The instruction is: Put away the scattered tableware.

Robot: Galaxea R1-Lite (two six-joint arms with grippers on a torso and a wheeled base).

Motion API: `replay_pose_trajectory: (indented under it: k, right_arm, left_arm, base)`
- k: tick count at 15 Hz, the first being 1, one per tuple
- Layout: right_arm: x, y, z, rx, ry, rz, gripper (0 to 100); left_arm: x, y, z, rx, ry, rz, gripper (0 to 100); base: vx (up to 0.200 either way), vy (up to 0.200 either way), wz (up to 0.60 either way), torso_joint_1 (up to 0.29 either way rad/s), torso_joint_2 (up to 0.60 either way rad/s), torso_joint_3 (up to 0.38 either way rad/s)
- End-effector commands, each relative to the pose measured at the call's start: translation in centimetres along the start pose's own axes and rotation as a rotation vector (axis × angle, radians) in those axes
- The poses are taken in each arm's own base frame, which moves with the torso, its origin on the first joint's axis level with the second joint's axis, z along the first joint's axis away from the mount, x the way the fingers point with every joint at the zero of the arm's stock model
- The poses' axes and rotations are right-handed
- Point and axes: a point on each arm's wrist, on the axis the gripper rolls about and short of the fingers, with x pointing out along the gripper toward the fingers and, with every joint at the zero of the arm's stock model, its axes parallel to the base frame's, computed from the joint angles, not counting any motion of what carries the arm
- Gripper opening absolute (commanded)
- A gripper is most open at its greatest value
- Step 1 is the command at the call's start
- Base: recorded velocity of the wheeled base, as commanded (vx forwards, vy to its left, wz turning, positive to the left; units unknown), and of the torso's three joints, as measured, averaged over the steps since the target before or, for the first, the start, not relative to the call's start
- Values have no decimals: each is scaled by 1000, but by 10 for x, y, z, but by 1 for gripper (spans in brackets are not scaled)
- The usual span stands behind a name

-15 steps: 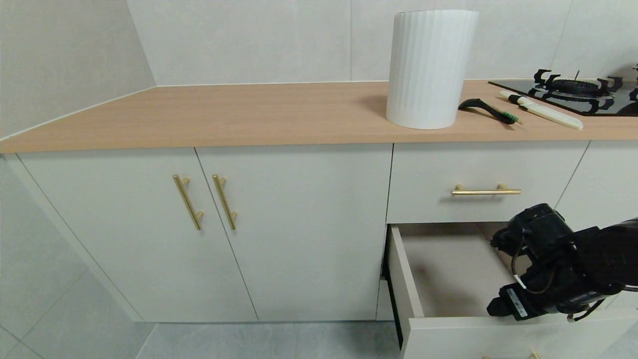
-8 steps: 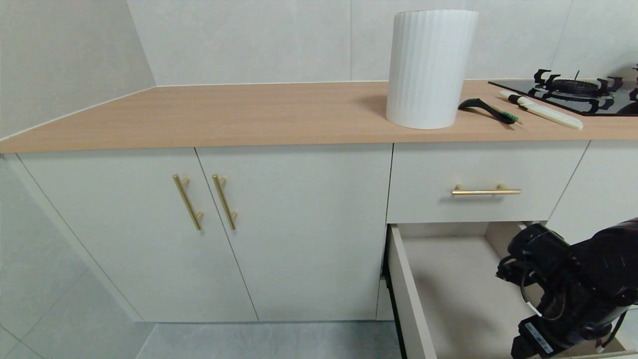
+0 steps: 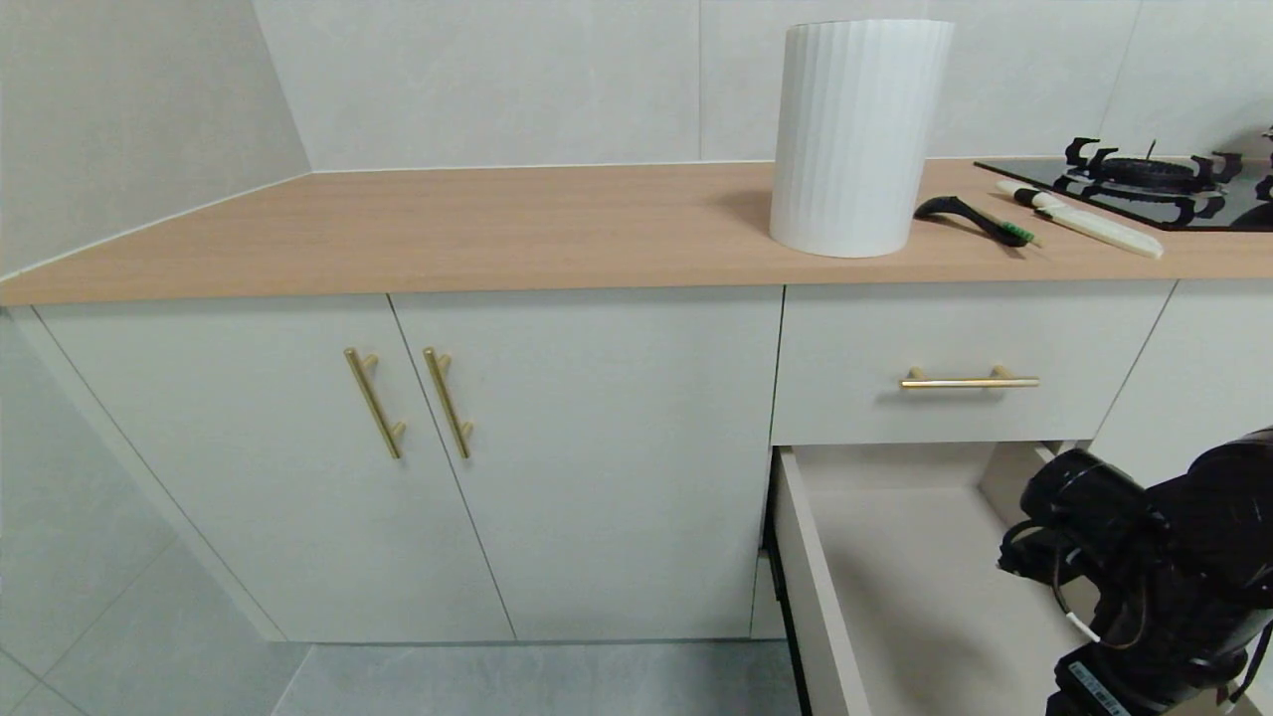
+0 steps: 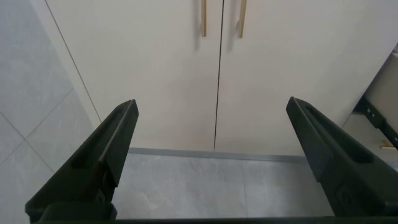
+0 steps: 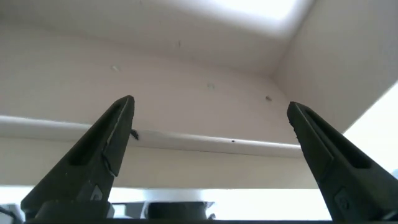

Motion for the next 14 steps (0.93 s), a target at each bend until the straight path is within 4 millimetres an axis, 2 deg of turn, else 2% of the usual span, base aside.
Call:
replay_pose_trajectory:
  k: [1, 2, 3, 4, 6, 9, 14]
  right_arm:
    - [-43, -8, -9, 43, -198, 40, 100]
    - [-65, -12, -15, 61, -300, 95, 100]
    - [-77, -14, -20, 79, -360, 128, 100]
    - [-116, -20, -38, 143, -537, 232, 100]
    - [-143, -26, -63, 160, -678, 259, 100]
    - [-156, -29, -79, 160, -756, 240, 100]
    - [-162, -31, -89, 147, -798, 208, 100]
  left_arm:
    - [0, 0, 0, 0, 1, 1, 100]
    - [0, 0, 0, 0, 1, 1, 100]
    - [0, 0, 0, 0, -1, 1, 100]
    - [0, 0, 0, 0, -1, 1, 100]
    - [0, 0, 0, 0, 1, 1, 100]
    - [0, 0, 0, 0, 1, 1, 100]
    - [0, 0, 0, 0, 1, 1, 100]
  base:
    - [0, 0, 0, 0, 0, 0]
    - [0, 0, 0, 0, 0, 0]
    - [0, 0, 0, 0, 0, 0]
    - [0, 0, 0, 0, 0, 0]
    - [0, 0, 0, 0, 0, 0]
    - [0, 0, 0, 0, 0, 0]
    - [0, 0, 0, 2, -74, -66]
